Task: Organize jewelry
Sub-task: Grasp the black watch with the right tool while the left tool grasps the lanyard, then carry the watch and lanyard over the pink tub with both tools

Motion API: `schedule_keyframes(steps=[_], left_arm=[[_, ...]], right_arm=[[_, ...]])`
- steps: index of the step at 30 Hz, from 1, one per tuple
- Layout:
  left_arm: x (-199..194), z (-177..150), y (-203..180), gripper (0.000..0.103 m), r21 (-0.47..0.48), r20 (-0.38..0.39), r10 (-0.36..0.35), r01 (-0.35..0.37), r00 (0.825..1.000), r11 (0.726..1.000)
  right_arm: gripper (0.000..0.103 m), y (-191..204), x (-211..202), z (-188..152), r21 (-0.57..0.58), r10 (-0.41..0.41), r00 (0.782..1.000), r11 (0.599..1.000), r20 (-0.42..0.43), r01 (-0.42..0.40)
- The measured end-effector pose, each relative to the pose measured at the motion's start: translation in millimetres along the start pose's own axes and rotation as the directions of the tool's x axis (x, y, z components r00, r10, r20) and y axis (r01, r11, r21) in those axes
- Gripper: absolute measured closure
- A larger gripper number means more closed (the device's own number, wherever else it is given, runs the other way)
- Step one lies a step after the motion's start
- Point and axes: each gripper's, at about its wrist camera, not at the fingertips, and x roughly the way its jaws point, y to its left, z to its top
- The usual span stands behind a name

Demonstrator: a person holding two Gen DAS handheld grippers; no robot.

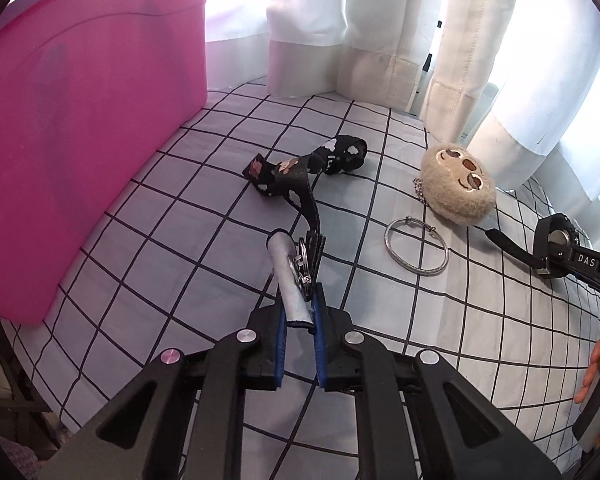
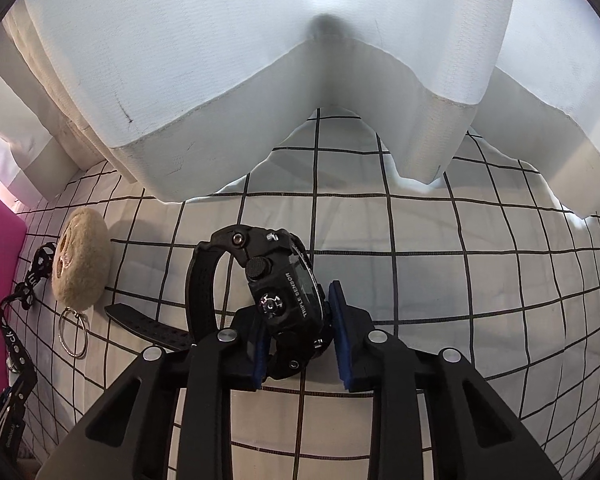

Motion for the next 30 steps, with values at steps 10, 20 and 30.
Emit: schedule_keyframes(steps=[10,20,30], left_arm=[[-40,9,0,0.092,0.011,0.076,-0.038,0.038,0.996,0.999],[-86,25,9,0.092,-0.003,0.143,-0.096,0.097,0.985,0.995],[-139,48,31,0.092,0.006,0.241,-0.119,0.121,0.963,0.993]], right_arm=[[0.077,-8,-28,-23,0.014,0.046,0.999,0.999,0.021,-0.047],[0.077,-3,-77,-31,-0.002,0.097,0.993,0.995,0.071,-0.097],[0.077,42,-128,-21,-0.047,0.132,0.982,0.991,0.139,-0.126]])
